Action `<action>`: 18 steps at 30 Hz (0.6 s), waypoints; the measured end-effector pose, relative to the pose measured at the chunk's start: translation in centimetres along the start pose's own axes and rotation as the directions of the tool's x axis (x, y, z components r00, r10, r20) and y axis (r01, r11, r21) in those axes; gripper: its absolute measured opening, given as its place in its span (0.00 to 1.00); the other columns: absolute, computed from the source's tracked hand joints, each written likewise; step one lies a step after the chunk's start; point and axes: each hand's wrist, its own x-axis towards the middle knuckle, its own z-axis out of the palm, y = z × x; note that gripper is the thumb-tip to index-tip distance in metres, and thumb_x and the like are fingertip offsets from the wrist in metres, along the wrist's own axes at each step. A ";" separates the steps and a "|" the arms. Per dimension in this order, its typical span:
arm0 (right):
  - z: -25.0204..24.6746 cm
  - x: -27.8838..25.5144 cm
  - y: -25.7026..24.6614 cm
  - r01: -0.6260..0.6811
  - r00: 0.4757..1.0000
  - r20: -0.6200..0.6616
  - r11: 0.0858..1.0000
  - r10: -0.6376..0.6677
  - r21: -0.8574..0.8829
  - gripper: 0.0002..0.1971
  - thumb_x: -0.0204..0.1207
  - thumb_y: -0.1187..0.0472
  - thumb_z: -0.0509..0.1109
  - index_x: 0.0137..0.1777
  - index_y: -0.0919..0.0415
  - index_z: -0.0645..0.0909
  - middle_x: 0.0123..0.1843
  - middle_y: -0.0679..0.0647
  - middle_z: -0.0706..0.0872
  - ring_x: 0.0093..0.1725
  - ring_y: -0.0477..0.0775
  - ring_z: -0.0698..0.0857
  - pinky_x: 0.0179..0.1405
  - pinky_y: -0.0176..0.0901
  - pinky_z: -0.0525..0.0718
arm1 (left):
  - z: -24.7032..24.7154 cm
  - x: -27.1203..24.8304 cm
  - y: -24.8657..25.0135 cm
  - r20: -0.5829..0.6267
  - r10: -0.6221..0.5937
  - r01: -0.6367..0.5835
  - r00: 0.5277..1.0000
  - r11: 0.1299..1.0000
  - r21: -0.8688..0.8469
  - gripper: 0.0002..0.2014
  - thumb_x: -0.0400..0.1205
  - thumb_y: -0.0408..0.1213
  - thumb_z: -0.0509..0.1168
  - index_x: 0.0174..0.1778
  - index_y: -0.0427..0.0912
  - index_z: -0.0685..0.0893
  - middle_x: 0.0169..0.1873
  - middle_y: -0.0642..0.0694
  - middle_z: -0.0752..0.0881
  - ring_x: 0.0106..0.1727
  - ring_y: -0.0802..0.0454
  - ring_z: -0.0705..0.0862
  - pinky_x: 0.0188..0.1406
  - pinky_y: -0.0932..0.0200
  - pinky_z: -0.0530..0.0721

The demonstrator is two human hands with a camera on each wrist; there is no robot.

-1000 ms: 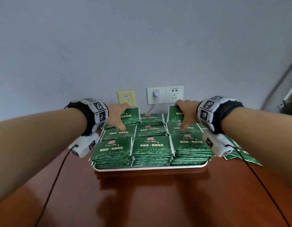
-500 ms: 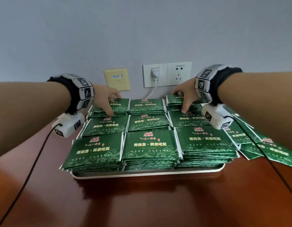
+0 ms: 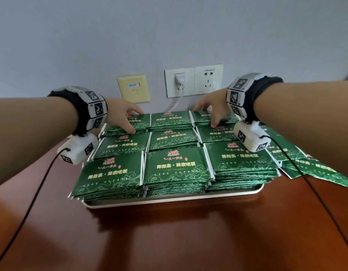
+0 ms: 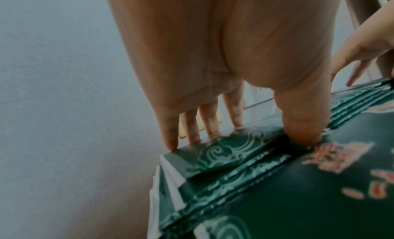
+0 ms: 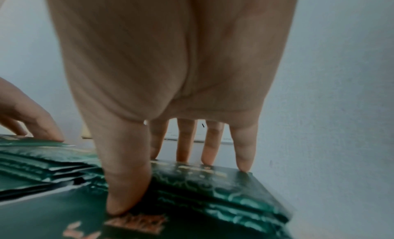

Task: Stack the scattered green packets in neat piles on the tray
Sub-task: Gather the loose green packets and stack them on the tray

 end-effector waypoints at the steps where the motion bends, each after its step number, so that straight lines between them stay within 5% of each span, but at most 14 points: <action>1: 0.0 0.0 0.0 -0.001 1.000 -0.008 1.000 0.001 0.000 0.39 0.71 0.60 0.78 0.80 0.47 0.65 0.76 0.50 0.73 0.67 0.56 0.79 0.65 0.48 0.75 | -0.1 0.0 0.0 0.003 0.000 0.000 1.000 1.000 -0.010 0.36 0.76 0.45 0.74 0.78 0.52 0.67 0.75 0.47 0.74 0.73 0.47 0.74 0.73 0.52 0.67; 10: -0.5 -5.2 -0.7 -0.039 0.998 -0.053 0.999 0.037 -0.029 0.41 0.74 0.62 0.75 0.83 0.54 0.58 0.80 0.56 0.68 0.73 0.58 0.75 0.69 0.45 0.72 | -1.9 -3.3 3.1 -0.116 0.069 -0.075 0.991 0.996 -0.049 0.27 0.78 0.47 0.70 0.74 0.56 0.72 0.69 0.51 0.79 0.69 0.49 0.76 0.71 0.51 0.72; 18: 1.3 -15.7 2.0 -0.143 0.990 -0.030 0.987 0.141 -0.080 0.41 0.74 0.59 0.75 0.84 0.53 0.56 0.80 0.53 0.67 0.75 0.55 0.72 0.73 0.48 0.71 | -3.4 -9.3 13.6 -0.157 0.246 -0.243 0.957 0.969 0.037 0.25 0.80 0.49 0.66 0.74 0.56 0.72 0.65 0.55 0.80 0.67 0.53 0.77 0.68 0.55 0.72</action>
